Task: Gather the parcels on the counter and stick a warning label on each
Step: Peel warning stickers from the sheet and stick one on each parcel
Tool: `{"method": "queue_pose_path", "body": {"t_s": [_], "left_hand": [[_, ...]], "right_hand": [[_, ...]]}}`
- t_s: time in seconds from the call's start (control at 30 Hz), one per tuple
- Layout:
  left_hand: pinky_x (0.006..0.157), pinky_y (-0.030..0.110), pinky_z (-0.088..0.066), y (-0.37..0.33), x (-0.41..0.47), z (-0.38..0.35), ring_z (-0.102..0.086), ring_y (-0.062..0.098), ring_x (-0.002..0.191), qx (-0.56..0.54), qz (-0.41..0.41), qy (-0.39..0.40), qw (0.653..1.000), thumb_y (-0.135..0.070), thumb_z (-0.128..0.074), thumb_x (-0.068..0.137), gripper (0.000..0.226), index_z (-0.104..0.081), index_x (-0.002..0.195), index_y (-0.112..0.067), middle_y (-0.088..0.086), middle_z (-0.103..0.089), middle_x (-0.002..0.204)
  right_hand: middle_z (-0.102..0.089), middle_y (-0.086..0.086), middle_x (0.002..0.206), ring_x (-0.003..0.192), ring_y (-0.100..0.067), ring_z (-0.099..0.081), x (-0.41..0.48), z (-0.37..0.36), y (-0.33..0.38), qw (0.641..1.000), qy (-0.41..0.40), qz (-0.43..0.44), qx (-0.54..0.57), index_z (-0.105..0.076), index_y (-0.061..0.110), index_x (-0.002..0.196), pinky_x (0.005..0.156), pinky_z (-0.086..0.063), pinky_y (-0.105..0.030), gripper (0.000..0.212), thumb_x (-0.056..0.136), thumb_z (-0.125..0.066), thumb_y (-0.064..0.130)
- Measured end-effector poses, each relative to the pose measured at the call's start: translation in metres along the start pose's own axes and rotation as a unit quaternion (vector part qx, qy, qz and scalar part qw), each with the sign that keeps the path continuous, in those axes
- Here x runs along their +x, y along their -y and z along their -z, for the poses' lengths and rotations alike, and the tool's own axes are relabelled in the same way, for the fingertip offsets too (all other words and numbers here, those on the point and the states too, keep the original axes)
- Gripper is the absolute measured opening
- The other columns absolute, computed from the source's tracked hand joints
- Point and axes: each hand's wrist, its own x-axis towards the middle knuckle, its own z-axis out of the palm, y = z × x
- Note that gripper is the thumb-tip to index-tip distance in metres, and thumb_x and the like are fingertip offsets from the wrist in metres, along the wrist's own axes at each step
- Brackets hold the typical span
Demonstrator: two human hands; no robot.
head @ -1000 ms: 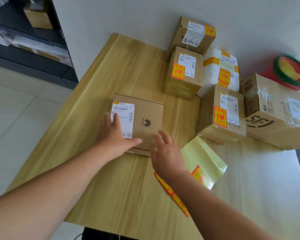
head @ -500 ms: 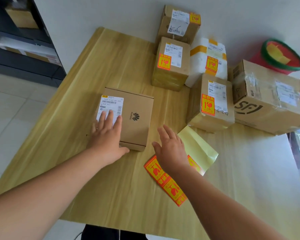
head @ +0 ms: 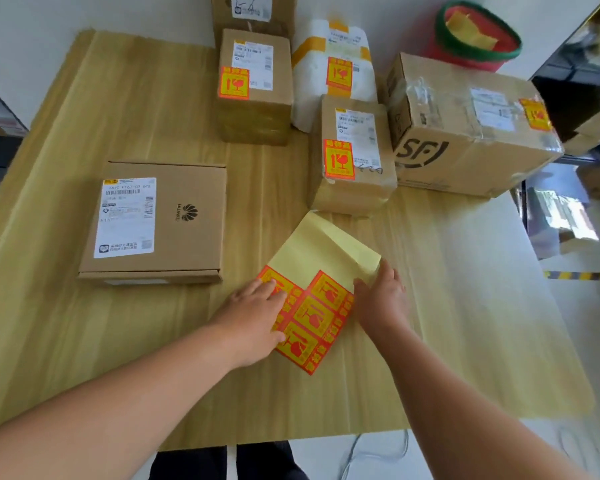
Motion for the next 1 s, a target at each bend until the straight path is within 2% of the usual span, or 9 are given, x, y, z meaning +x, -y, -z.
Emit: {"method": "queue_pose_path", "body": {"t_s": [0.1,0.37,0.5,0.63,0.7,0.77,0.87,0.93,1.0], "left_hand": [[0.117,0.037,-0.009,-0.001,0.002,-0.005,0.005,0.019,0.146,0.002,0.007,0.017,1.000,-0.046,-0.050,0.092,0.074,-0.013,0.151,-0.022,0.000,0.002,0.160],[0.118,0.036,-0.012,-0.006,-0.001,0.000,-0.002,0.017,0.146,-0.036,0.020,0.025,0.999,-0.046,-0.054,0.090,0.074,-0.017,0.150,-0.023,-0.001,-0.006,0.159],[0.118,0.035,-0.012,-0.022,-0.009,0.026,-0.007,0.017,0.145,-0.060,0.005,-0.101,0.993,-0.039,-0.059,0.088,0.080,-0.012,0.150,-0.022,-0.002,-0.010,0.159],[0.117,0.032,-0.007,-0.042,-0.014,0.077,-0.006,0.020,0.145,-0.050,-0.032,-0.233,0.971,-0.038,-0.067,0.082,0.094,-0.004,0.151,-0.023,0.001,-0.007,0.159],[0.116,0.032,-0.009,-0.050,-0.017,0.102,-0.006,0.020,0.145,-0.044,-0.037,-0.246,0.967,-0.040,-0.070,0.079,0.101,-0.001,0.151,-0.024,0.002,-0.009,0.159],[0.111,0.033,-0.023,-0.055,-0.021,0.122,-0.025,0.023,0.140,-0.097,-0.002,-0.219,0.971,-0.040,-0.073,0.076,0.104,-0.003,0.151,-0.023,0.004,-0.028,0.153],[0.082,0.029,-0.045,-0.058,-0.029,0.136,-0.056,0.022,0.102,-0.212,0.047,-0.178,0.960,-0.032,-0.073,0.078,0.076,-0.034,0.142,-0.021,0.001,-0.057,0.114],[0.077,0.033,-0.050,-0.058,-0.035,0.138,-0.061,0.023,0.091,-0.246,0.041,-0.190,0.950,-0.021,-0.069,0.081,0.037,-0.057,0.116,-0.022,0.002,-0.064,0.102],[0.076,0.037,-0.051,-0.056,-0.041,0.141,-0.063,0.026,0.087,-0.292,0.039,-0.220,0.930,-0.016,-0.065,0.083,0.012,-0.062,0.094,-0.021,0.004,-0.068,0.092]], "right_hand": [[-0.055,-0.008,0.130,0.119,-0.030,-0.051,0.001,-0.005,-0.003,0.998,0.008,-0.008,0.056,-0.033,0.017,0.143,0.099,-0.043,-0.043,0.058,0.090,-0.056,0.029],[-0.057,0.005,0.107,0.085,-0.016,-0.063,-0.009,0.007,0.013,0.968,-0.005,-0.023,0.250,-0.028,0.030,0.142,0.070,-0.058,-0.041,0.058,0.092,-0.049,0.009],[-0.057,0.011,0.106,0.088,-0.013,-0.064,-0.013,0.029,0.025,0.969,0.007,0.054,0.240,-0.021,0.037,0.146,0.070,-0.059,-0.040,0.069,0.093,-0.054,0.009],[-0.063,0.003,0.110,0.090,-0.017,-0.064,-0.025,0.055,0.045,0.965,0.052,0.176,0.186,-0.011,0.043,0.147,0.075,-0.056,-0.038,0.076,0.092,-0.057,0.017],[-0.066,0.004,0.096,0.079,-0.013,-0.063,-0.031,0.067,0.055,0.955,0.078,0.225,0.179,-0.012,0.046,0.145,0.066,-0.054,-0.032,0.078,0.090,-0.058,0.016],[-0.066,0.005,0.085,0.067,-0.007,-0.061,-0.036,0.077,0.064,0.940,0.102,0.255,0.203,-0.015,0.048,0.144,0.055,-0.050,-0.025,0.080,0.087,-0.058,0.012],[-0.065,-0.001,0.081,0.069,-0.014,-0.059,-0.042,0.089,0.072,0.921,0.117,0.282,0.243,-0.017,0.043,0.146,0.058,-0.048,-0.028,0.084,0.083,-0.059,0.006],[-0.063,0.002,0.079,0.073,-0.014,-0.060,-0.045,0.096,0.074,0.915,0.123,0.281,0.261,-0.020,0.037,0.147,0.067,-0.052,-0.032,0.087,0.080,-0.062,0.003],[-0.066,0.005,0.083,0.080,-0.012,-0.065,-0.046,0.103,0.072,0.921,0.138,0.259,0.258,-0.029,0.030,0.144,0.076,-0.055,-0.035,0.081,0.077,-0.066,0.003]]}}
